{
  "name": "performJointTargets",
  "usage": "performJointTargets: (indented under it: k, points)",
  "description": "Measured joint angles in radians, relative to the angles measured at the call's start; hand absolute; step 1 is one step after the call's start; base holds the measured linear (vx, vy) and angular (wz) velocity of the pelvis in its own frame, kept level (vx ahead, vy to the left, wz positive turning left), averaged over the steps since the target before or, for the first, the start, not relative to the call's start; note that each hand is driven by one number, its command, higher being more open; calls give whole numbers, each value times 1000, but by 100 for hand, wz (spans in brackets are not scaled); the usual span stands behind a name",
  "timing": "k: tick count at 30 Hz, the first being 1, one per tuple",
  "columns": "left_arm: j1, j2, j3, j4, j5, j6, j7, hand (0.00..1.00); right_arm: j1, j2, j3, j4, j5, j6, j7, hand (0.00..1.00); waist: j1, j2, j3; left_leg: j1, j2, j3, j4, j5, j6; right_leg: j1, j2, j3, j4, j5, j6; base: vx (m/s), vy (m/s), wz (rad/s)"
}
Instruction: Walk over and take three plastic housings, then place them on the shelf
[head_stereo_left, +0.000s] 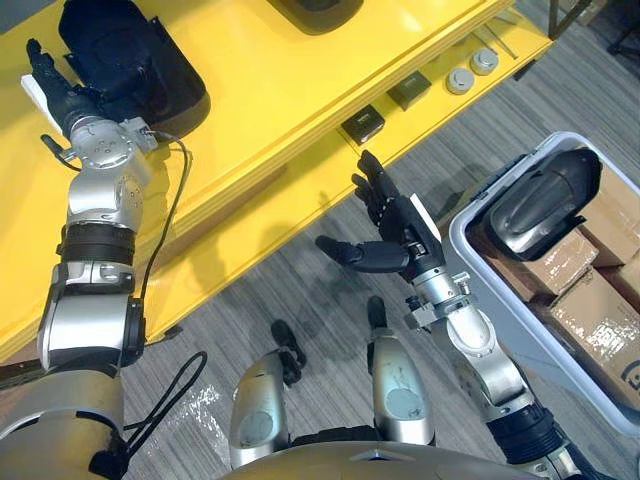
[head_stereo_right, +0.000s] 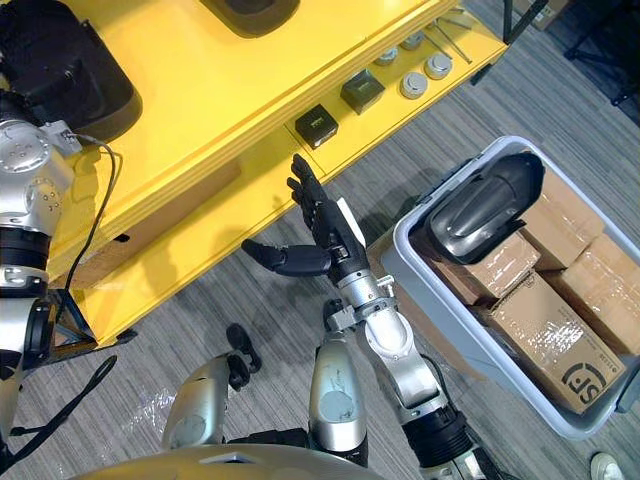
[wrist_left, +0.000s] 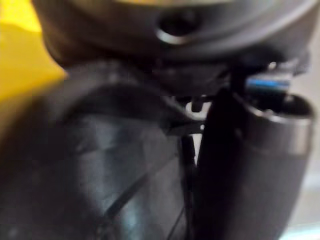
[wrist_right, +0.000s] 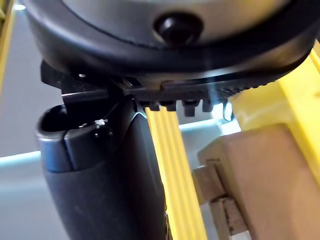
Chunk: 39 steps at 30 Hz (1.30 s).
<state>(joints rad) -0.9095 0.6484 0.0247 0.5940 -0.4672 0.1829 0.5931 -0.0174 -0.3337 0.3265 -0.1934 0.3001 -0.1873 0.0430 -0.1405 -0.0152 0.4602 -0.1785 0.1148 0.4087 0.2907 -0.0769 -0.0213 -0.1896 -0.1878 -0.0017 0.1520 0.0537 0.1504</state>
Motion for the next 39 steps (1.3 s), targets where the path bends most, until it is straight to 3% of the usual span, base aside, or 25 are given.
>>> performJointTargets:
  k: [6,14,20,23,28,31,33,37,39]
  points:
    - [17,8,3,-123,11,20,-42,100,19,23,14,0,0,-5,17,100,1,-1,-9,52,-8,-12,-32,7,4,59,-1,-20,-25,-1,-1,23,9,5]
    - [52,37,17,-192,28,5,-148,100,84,25,90,10,-22,-21,10,100,16,14,-157,106,-22,-34,-103,26,-4,134,-1,-60,-96,3,-4,40,3,9]
    - [66,37,16,-222,34,-16,-191,100,77,32,115,34,-62,-45,-31,100,34,26,-220,136,-28,-62,-122,31,-9,191,-3,-98,-130,5,-6,12,5,12]
    - [122,37,32,-298,18,-60,-191,100,62,32,115,55,-83,-59,-49,100,38,29,-240,148,-30,-77,-129,34,-11,215,-3,-116,-140,7,-7,5,2,15]
    - [322,18,114,-590,-49,-165,-233,100,17,34,114,81,-90,-61,-67,100,62,29,-280,161,-39,-112,-165,56,-16,244,-3,-161,-158,4,-10,-3,-9,21]
    - [535,-112,194,-827,-43,-233,-244,100,-5,40,91,82,-97,-61,-121,100,96,29,-297,197,-46,-139,-206,76,-22,286,-2,-198,-173,1,-14,10,-25,27]
    - [725,-247,220,-972,-36,-273,-261,100,-14,63,41,83,-99,-60,-157,100,128,26,-327,207,-53,-162,-246,98,-24,290,-3,-228,-174,-6,-22,-19,-24,33]
    - [937,-400,222,-1050,-36,-287,-283,100,-88,73,-13,127,-166,-11,-199,100,168,11,-339,234,-60,-191,-309,136,-35,308,-1,-265,-172,-18,-36,-40,-16,25]
    - [998,-437,218,-1066,-37,-287,-304,100,-111,73,-20,151,-181,18,-214,100,177,7,-340,244,-64,-199,-337,155,-35,311,-3,-276,-171,-21,-35,-68,9,18]
